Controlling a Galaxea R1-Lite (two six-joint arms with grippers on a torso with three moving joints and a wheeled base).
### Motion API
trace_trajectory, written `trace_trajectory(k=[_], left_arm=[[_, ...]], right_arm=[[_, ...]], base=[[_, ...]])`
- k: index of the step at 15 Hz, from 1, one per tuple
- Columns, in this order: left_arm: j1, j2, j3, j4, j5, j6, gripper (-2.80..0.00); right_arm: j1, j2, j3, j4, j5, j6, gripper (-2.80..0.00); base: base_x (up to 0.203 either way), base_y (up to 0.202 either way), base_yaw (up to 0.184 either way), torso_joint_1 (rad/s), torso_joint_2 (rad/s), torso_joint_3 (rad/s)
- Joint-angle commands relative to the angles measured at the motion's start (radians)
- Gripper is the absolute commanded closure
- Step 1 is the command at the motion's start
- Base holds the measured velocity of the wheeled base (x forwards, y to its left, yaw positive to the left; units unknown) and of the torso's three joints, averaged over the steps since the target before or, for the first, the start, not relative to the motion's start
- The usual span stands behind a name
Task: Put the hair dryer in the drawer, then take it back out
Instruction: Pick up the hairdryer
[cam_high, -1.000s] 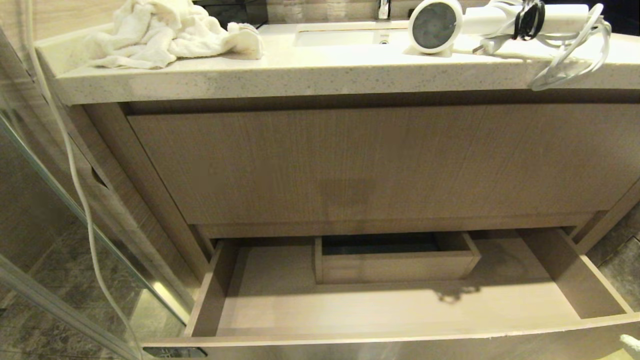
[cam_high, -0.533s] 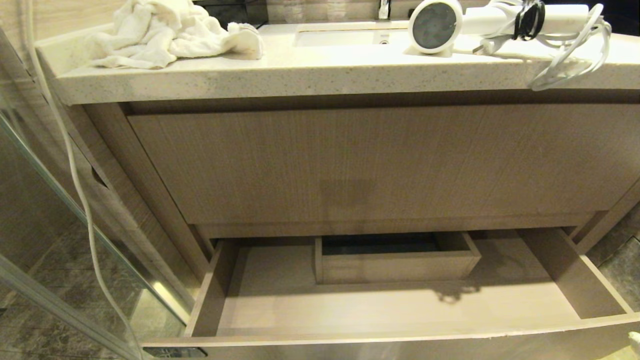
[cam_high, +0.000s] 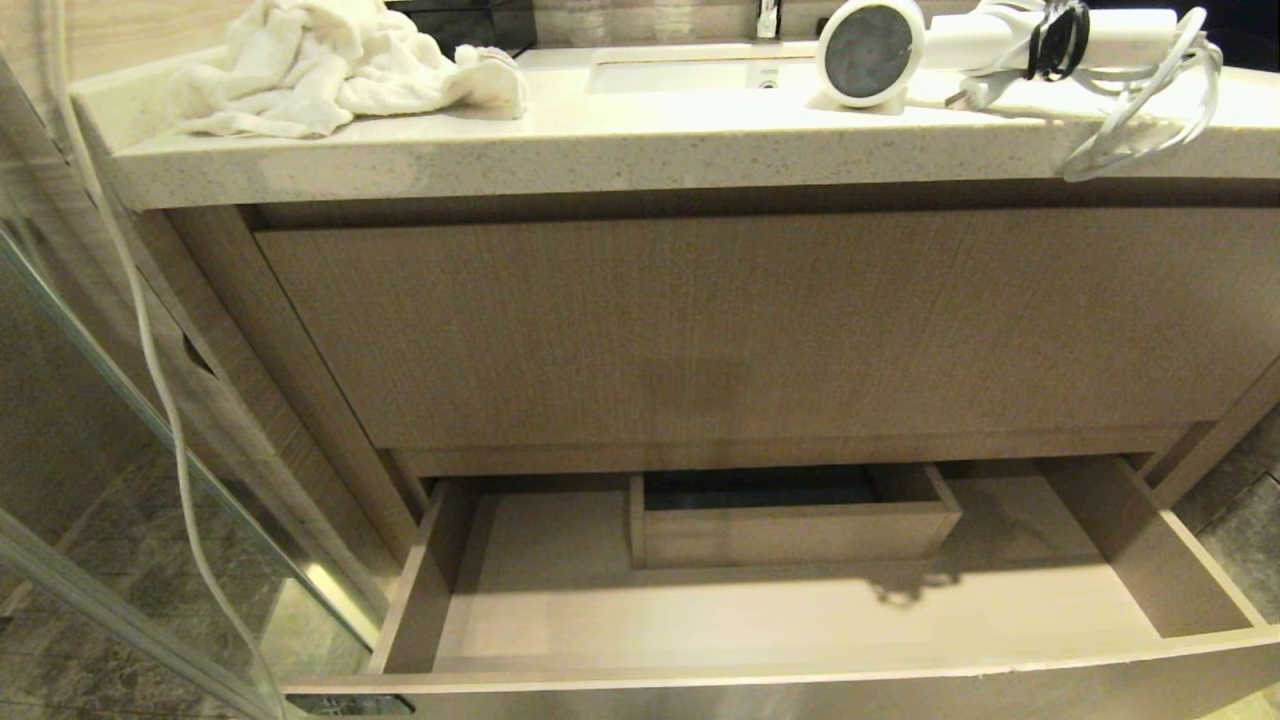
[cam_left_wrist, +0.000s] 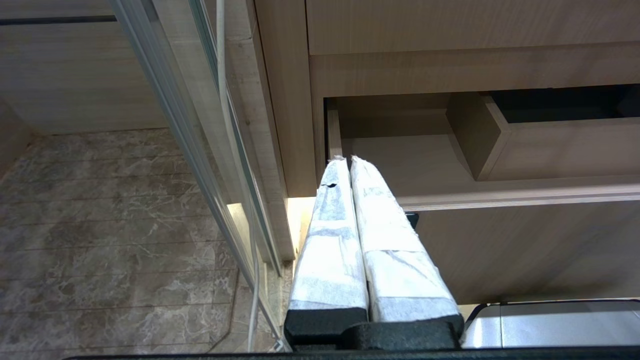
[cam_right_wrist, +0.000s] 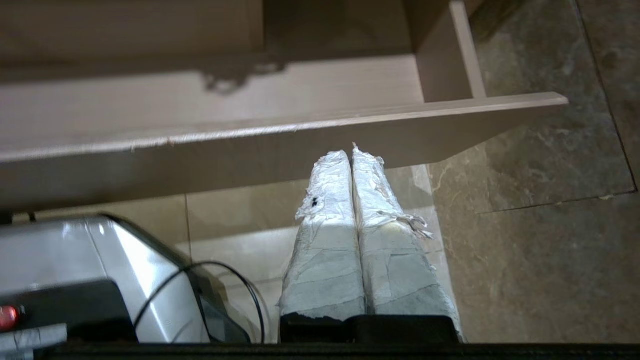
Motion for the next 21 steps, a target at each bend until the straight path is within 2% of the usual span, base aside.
trace_trajectory(k=[1,4,7,9,11,12,16,21], left_arm=[[0.0,0.001,0.002,0.0,0.0,0.0,0.0],[0.0,0.001,0.002,0.0,0.0,0.0,0.0],[0.0,0.001,0.002,0.0,0.0,0.0,0.0],[0.0,0.002,0.002,0.0,0.0,0.0,0.0],[0.0,0.002,0.002,0.0,0.0,0.0,0.0],[0.0,0.001,0.002,0.0,0.0,0.0,0.0],[0.0,0.002,0.002,0.0,0.0,0.0,0.0],[0.0,0.001,0.002,0.0,0.0,0.0,0.0]], right_arm=[[0.032,-0.05,0.006,0.001,-0.034,0.041,0.0],[0.132,-0.117,0.051,0.002,-0.112,0.139,0.0],[0.17,-0.258,0.108,0.032,-0.108,0.141,0.0],[0.171,-0.347,0.167,0.042,-0.063,0.137,0.0],[0.166,-0.415,0.228,0.036,0.048,0.12,0.0],[0.165,-0.44,0.263,0.02,0.073,0.089,0.0],[0.168,-0.551,0.353,-0.187,0.083,0.068,0.0],[0.17,-0.583,0.359,-0.198,0.083,0.071,0.0]], base=[[0.0,0.0,0.0,0.0,0.0,0.0],[0.0,0.0,0.0,0.0,0.0,0.0],[0.0,0.0,0.0,0.0,0.0,0.0],[0.0,0.0,0.0,0.0,0.0,0.0],[0.0,0.0,0.0,0.0,0.0,0.0],[0.0,0.0,0.0,0.0,0.0,0.0],[0.0,0.0,0.0,0.0,0.0,0.0],[0.0,0.0,0.0,0.0,0.0,0.0]])
